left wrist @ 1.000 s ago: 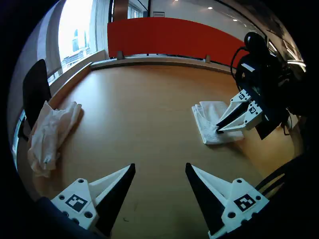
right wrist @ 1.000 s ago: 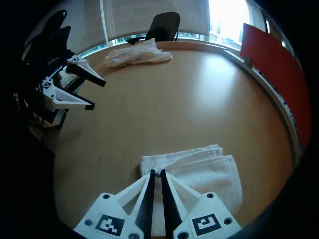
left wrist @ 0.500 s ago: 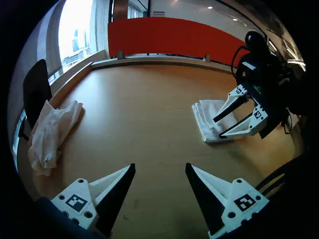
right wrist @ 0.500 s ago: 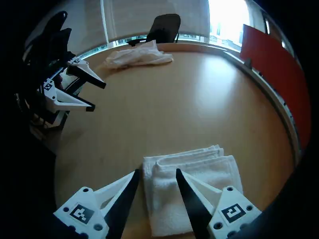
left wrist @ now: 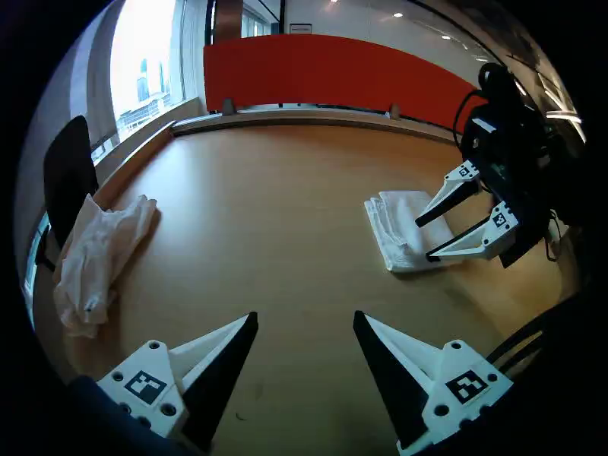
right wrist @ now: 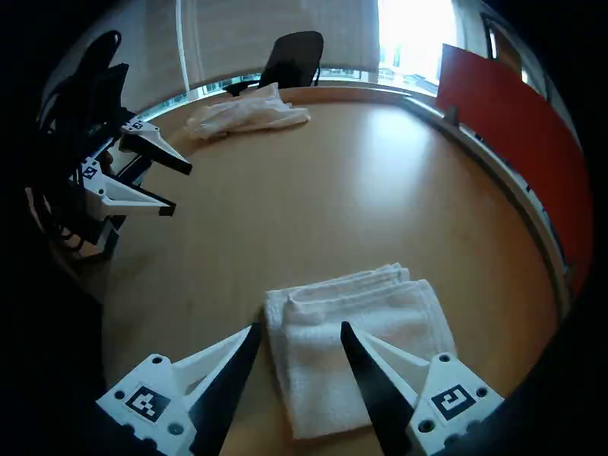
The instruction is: Fold towel
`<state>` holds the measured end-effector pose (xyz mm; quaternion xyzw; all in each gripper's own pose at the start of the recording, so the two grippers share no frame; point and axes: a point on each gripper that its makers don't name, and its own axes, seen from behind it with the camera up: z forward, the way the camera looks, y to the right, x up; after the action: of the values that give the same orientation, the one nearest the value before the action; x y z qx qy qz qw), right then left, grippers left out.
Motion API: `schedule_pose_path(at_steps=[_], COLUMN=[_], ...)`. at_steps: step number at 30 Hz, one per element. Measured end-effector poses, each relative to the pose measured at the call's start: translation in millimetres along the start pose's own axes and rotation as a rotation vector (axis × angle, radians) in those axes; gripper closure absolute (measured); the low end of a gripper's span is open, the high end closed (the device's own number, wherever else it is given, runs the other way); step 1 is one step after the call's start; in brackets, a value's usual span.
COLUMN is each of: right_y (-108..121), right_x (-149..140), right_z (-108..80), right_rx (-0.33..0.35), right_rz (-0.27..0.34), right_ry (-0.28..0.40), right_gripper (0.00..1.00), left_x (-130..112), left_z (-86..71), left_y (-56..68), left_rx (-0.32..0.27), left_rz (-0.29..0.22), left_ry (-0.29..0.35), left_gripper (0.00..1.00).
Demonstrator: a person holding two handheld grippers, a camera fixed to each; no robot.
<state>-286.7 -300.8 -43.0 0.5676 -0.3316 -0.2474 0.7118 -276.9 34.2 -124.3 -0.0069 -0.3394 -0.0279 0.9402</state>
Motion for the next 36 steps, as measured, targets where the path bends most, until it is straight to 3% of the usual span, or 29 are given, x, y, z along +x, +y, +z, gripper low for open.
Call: schedule_pose_path(at_steps=[24,36], right_y=[7,4], right_x=[-65,-90], right_z=[-36.4,-36.6], right_rx=[-0.158,-0.207], right_rz=[0.119,0.184], right_ry=[-0.047,-0.084], right_gripper=[0.20,0.21], left_x=[0,0], left_z=[0.0,2.0], left_y=[-4.6,-5.2], left_rx=[0.004,0.004], left_rz=[0.009,0.012], left_ry=[0.001,0.000], left_gripper=[0.07,0.07])
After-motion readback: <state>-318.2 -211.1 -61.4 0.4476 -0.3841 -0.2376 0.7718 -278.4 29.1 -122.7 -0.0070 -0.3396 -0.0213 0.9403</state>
